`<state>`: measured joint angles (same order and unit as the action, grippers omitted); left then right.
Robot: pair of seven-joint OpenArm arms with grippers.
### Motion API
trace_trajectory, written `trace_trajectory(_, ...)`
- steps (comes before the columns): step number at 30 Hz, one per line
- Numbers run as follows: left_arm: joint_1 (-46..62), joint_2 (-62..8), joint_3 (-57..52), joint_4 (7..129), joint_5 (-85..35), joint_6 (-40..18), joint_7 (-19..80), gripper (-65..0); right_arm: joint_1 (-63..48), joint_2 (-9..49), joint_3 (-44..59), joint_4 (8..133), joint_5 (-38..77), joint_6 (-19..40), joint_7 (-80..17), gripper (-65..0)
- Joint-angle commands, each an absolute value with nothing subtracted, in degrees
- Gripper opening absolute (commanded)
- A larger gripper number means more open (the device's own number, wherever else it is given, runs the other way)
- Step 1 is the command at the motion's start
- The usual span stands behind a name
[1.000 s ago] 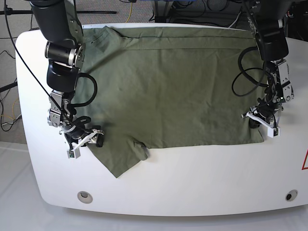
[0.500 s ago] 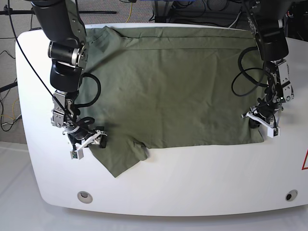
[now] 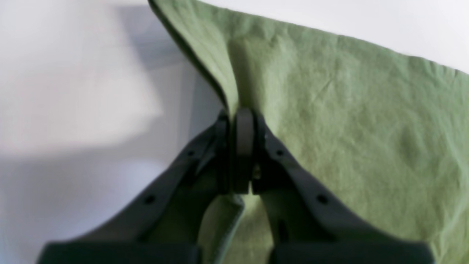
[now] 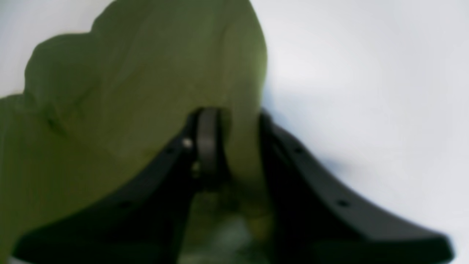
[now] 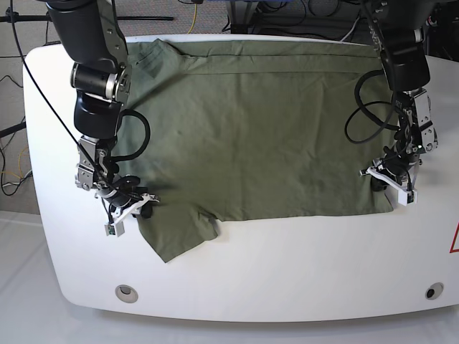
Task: Fold the T-shirt properly
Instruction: 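Lift the pinched hem edges slightly with both grippers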
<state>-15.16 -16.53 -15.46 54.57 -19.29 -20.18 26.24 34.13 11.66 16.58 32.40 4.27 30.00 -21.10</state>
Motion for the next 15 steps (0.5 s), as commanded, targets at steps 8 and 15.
trace_trajectory(8, -16.44, -17.11, -15.49, 56.07, -19.38, -20.40, 25.55, -65.0, 35.79, 12.29, 16.45, 32.50, 2.96, 29.92, -22.06, -64.9)
trace_trajectory(15, -16.39, -17.09, -15.55, 56.71, -19.38, -20.40, 25.29, -65.0, 35.50, 12.57, 16.61, 33.64, 2.78, 30.02, -21.13, -65.0)
